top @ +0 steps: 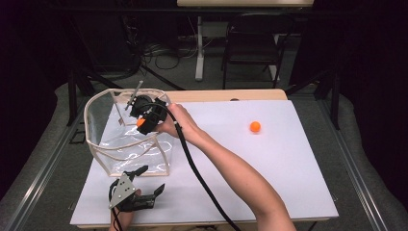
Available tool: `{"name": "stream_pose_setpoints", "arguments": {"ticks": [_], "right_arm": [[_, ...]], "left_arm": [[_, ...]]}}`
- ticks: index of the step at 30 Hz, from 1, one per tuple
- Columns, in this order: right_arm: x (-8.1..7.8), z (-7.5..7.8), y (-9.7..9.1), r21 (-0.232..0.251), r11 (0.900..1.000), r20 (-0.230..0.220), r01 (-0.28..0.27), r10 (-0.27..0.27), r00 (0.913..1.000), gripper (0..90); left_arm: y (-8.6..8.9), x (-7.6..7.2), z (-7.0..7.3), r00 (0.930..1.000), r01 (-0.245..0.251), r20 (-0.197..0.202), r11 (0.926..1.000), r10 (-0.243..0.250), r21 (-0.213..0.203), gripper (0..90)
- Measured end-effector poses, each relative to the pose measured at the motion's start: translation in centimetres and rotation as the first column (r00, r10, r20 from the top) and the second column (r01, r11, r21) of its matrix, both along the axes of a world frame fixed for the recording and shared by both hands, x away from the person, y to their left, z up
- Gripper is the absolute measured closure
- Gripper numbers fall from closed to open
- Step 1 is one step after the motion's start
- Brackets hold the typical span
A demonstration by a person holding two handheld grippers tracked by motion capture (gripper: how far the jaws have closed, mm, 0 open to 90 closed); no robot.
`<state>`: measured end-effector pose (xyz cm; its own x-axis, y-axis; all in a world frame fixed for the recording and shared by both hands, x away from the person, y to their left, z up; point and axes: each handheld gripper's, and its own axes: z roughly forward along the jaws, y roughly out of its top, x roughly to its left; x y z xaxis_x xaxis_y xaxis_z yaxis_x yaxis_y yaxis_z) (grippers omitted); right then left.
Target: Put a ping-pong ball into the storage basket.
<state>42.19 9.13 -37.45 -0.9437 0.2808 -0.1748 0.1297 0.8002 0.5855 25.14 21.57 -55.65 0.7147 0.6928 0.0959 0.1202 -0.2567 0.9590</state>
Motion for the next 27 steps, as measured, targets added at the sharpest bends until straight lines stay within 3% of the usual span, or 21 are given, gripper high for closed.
{"name": "stream_pose_setpoints", "arguments": {"ticks": [1,5,10,14,27], "right_arm": [[0.0,0.0,0.0,0.0,1.0,0.0,-0.002,0.002,1.0,50.1],[0.0,0.3,-0.4,0.024,0.9997,-0.006,0.0,0.0,1.0,34.5],[0.2,1.1,-1.8,0.099,0.995,-0.017,0.014,-0.012,0.9998,15.8],[0.3,2.0,-3.4,0.168,0.9855,-0.038,0.024,-0.018,0.9991,8.1],[0.1,2.8,-8.8,0.253,0.9661,-0.05,0.052,-0.041,0.9979,1.4]], "left_arm": [[0.0,0.0,0.0,1.0,-0.001,0.001,1.0,0.001,0.0,15.7],[0.0,0.0,0.0,1.0,-0.003,0.0,1.0,0.003,-0.005,15.7],[0.0,0.0,0.0,1.0,-0.002,0.001,1.0,0.002,-0.005,15.7],[0.0,0.0,0.0,1.0,-0.002,0.001,1.0,0.002,-0.002,15.7],[-0.1,0.0,0.0,1.0,-0.004,0.001,1.0,0.004,-0.004,15.8]]}}
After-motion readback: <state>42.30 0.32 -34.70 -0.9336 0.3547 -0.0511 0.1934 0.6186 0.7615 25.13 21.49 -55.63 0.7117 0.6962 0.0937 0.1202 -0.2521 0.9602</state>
